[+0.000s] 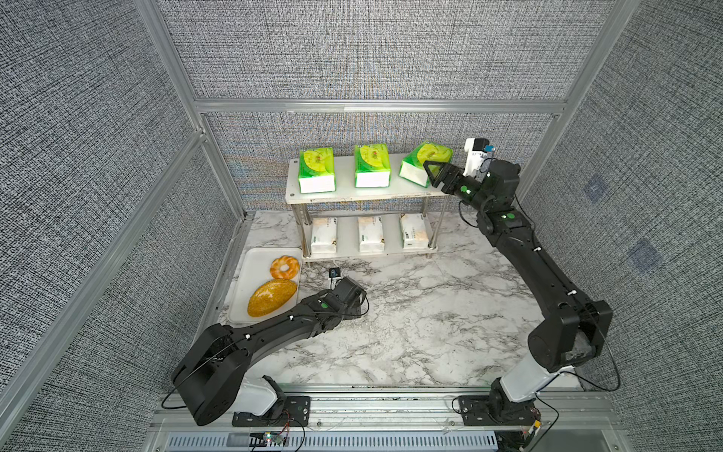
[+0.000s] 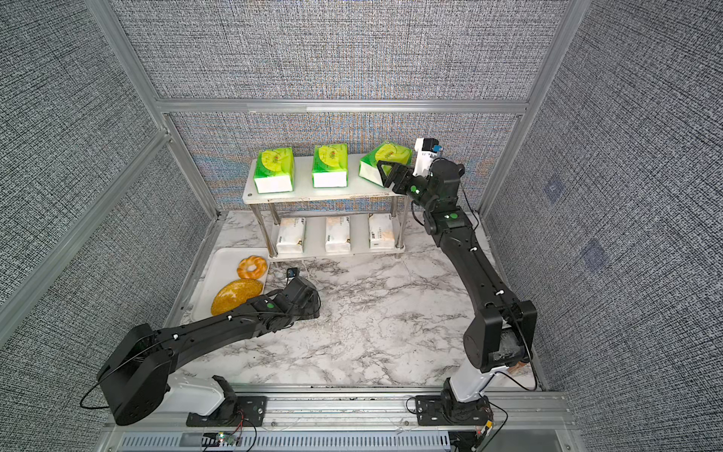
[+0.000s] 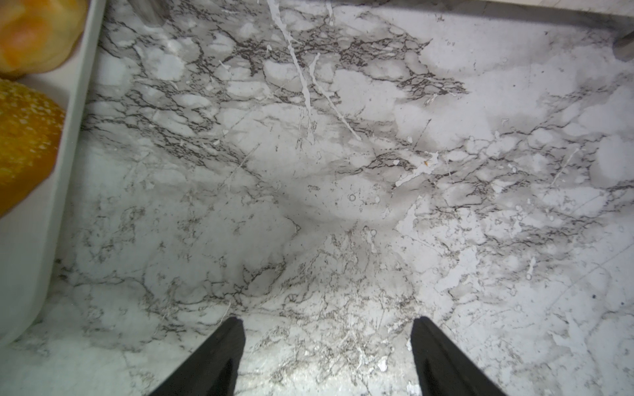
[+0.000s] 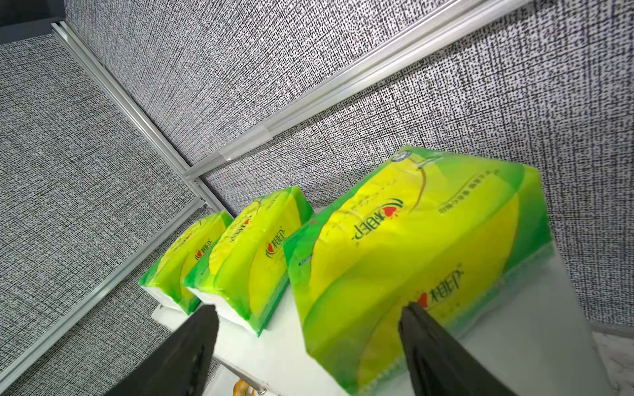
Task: Place the tissue boxes on the shelf by color
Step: Place a box of tissues on the shelf.
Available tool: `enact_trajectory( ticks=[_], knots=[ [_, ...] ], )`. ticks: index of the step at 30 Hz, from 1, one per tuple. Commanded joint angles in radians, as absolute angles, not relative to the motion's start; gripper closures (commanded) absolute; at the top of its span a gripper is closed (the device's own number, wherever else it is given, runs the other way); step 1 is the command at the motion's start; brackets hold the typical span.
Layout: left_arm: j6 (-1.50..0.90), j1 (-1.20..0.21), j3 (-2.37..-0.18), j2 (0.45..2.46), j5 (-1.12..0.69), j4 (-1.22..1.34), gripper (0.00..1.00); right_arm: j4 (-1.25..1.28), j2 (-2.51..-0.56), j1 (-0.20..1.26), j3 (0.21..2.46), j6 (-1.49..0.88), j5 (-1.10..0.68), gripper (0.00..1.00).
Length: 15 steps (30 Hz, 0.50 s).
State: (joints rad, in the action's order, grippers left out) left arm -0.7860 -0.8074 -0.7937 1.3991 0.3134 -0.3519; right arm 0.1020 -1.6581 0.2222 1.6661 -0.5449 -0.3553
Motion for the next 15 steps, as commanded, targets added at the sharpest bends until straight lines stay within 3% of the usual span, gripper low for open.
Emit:
enact_trajectory(
  ticks=[1, 7, 15],
  knots=[
    [-0.769, -0.805, -0.806, 1.411, 0.307, -0.341, 0.19, 0.014, -1.661, 0.254, 1.697, -0.530, -0.217, 0.13],
    [-0.764, -0.805, -0.805, 1.420, 0.298, -0.331, 0.19, -0.027, -1.707, 0.319, 1.740, -0.508, -0.013, 0.15],
    [-0.755, -0.803, -0.804, 1.415, 0.306, -0.339, 0.19, -0.035, -1.749, 0.335, 1.772, -0.542, 0.085, 0.22]
  ],
)
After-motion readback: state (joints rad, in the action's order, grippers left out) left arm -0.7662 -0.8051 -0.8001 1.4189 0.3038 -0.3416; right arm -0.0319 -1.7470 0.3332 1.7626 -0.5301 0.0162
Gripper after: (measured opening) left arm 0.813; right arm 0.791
